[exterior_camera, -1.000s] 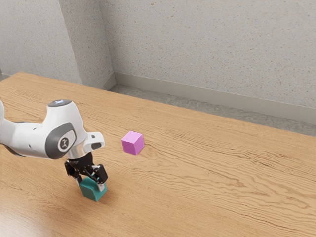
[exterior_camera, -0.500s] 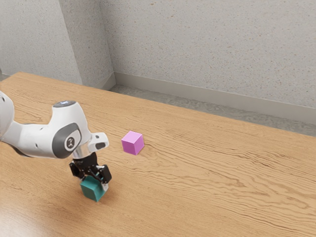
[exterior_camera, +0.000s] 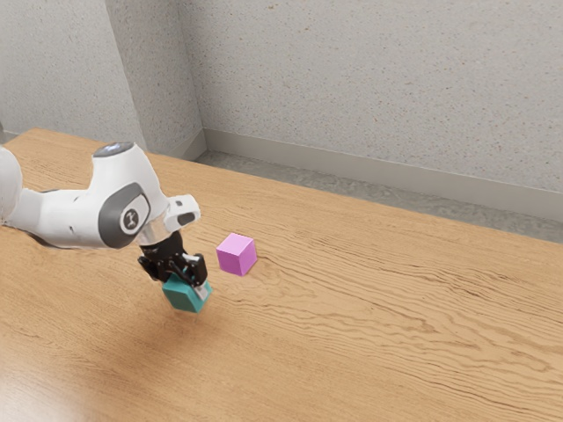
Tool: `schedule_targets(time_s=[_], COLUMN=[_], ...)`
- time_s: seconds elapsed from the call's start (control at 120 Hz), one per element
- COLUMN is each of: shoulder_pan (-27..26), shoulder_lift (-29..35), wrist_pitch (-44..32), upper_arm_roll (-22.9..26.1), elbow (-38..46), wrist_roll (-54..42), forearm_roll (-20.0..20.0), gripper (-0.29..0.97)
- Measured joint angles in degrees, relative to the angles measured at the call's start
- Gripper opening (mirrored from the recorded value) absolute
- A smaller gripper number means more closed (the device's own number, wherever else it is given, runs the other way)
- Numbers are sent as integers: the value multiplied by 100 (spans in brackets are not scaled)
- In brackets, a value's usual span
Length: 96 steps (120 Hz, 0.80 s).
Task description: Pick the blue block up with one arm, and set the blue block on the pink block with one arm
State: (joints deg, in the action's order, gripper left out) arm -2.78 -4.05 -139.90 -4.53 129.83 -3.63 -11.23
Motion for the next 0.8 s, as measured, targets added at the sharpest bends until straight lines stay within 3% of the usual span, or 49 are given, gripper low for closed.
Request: schedule_targets(time_s=[0.167,0.592,0.8], shoulder_pan=[-57,-47,-24], shoulder_lift=[-885,-1944,-2194], wrist_pitch=[488,922,1037], upper_arm_roll=[19,-38,-42], elbow=[-1482,-2952,-3237], wrist_roll=[65,-53,-160], forearm_roll=[217,284,271], gripper=[29,29,29])
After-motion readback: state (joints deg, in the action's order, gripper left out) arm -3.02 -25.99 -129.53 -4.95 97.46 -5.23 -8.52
